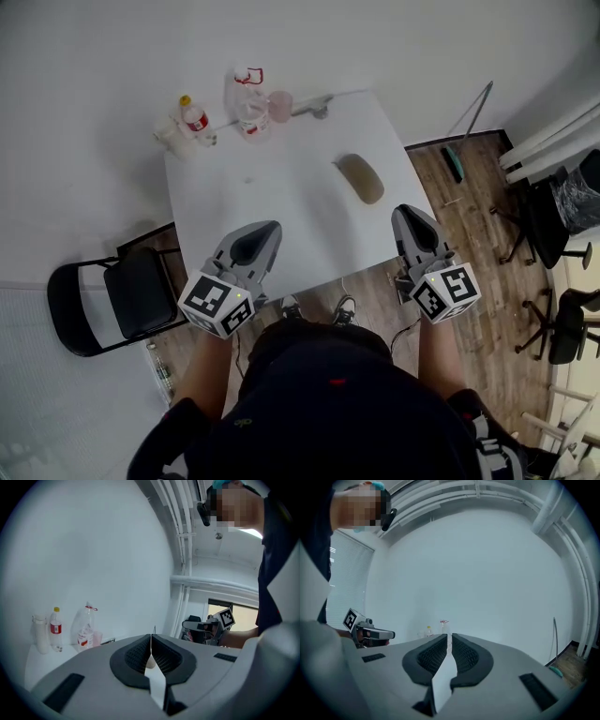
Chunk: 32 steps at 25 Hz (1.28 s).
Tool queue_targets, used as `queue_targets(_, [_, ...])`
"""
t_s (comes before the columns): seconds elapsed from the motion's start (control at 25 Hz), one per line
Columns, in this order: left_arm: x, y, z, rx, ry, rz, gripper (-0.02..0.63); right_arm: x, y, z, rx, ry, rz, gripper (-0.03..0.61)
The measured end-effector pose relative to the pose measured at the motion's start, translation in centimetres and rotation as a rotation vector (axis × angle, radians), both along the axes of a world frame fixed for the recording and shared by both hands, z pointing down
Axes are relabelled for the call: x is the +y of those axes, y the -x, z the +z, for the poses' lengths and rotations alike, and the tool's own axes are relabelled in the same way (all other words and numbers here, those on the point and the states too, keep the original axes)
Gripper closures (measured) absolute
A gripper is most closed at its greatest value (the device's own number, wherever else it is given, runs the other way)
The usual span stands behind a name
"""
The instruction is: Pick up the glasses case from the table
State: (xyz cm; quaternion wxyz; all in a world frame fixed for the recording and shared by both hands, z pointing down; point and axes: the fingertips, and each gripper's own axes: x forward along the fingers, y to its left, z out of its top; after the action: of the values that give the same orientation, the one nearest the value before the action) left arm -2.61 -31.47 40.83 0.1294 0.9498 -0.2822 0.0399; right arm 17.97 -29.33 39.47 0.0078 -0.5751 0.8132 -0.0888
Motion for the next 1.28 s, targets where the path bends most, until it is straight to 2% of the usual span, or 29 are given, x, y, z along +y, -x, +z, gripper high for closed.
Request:
queue_targets(0.12, [0.3,-0.8,0.2,-0.026,-0.005,-0.038,0.591,-2.0,-1.3,2.0,0.027,0.046,-0.027,0.542])
queue_targets(0.2, [0.8,-1.3,0.4,-0.038,0.001,-0.057,0.591,-3.4,-2.0,3.9,0.032,0.100,-0.058,0.416])
queue_targets(0.4, [1.1,-2.7,1.3,-0.049,0.027,-0.089,0.591,-7.6,-4.5,8.6,-0.015,0.228,-0.078,0.322])
queue_targets(0.6, [1.1,-3.2,2.5,-0.062,0.054,-0.123,0.590,-11.6,-5.8,15.4,0.093,0.374,-0.077,0.245])
queue_targets(0.76, [0.6,-3.4,3.5,-0.066,0.077,-0.140,0.591,-14.5,-6.2,23.2,0.245,0.525,-0.083,0.204])
queue_targets(0.92, [-0.4,-3.2,3.6,-0.075,0.085,-0.157,0.591,-16.4,-6.1,29.0,0.314,0.651,-0.087,0.181])
queue_targets(1.08, [-1.4,-2.7,4.0,-0.082,0.089,-0.168,0.591,-17.4,-6.4,32.2,0.355,0.719,-0.094,0.176])
queue_targets(1.28, [-2.0,-1.9,4.5,-0.088,0.108,-0.181,0.591,-17.6,-6.2,33.4,0.377,0.776,-0.111,0.176])
